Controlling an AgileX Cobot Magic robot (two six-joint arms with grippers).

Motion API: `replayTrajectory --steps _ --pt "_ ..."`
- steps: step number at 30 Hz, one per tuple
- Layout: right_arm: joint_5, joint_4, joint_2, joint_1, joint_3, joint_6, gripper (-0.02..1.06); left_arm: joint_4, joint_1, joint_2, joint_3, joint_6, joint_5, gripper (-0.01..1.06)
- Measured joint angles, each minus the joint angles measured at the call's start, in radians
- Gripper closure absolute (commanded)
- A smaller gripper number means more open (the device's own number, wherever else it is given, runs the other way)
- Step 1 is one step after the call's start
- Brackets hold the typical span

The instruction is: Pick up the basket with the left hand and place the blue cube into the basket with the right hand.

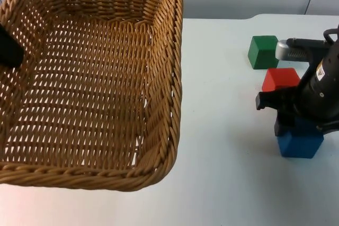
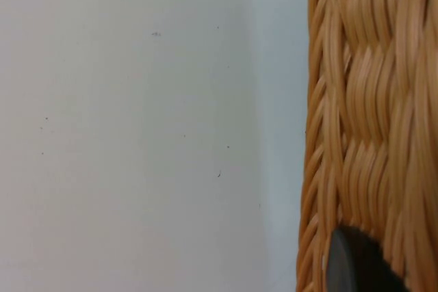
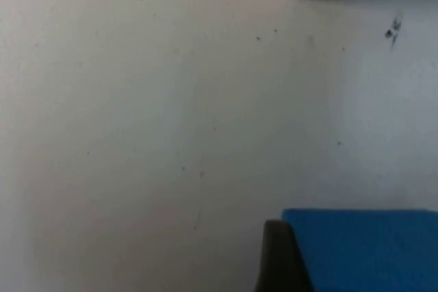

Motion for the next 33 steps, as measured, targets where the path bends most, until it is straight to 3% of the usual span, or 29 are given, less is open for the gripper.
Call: replayTrajectory --steps 8,17,20,33 --pt "0.056 -0.014 -0.142 0.026 0.000 -0.044 1.05 0.002 0.000 0.000 0.000 0.000 -0.002 1.05" --pt "0.065 -0.055 -0.491 0.220 -0.028 -0.063 1.05 0.002 0.000 0.002 0.000 0.000 -0.002 1.05" --pt "0.056 -0.068 -0.607 0.341 -0.102 -0.090 1.05 0.002 0.000 0.016 0.000 0.000 -0.002 1.05" --pt "-0.034 -0.070 -0.524 0.586 -0.169 -0.143 1.05 -0.005 0.000 0.024 0.000 0.000 -0.006 1.05"
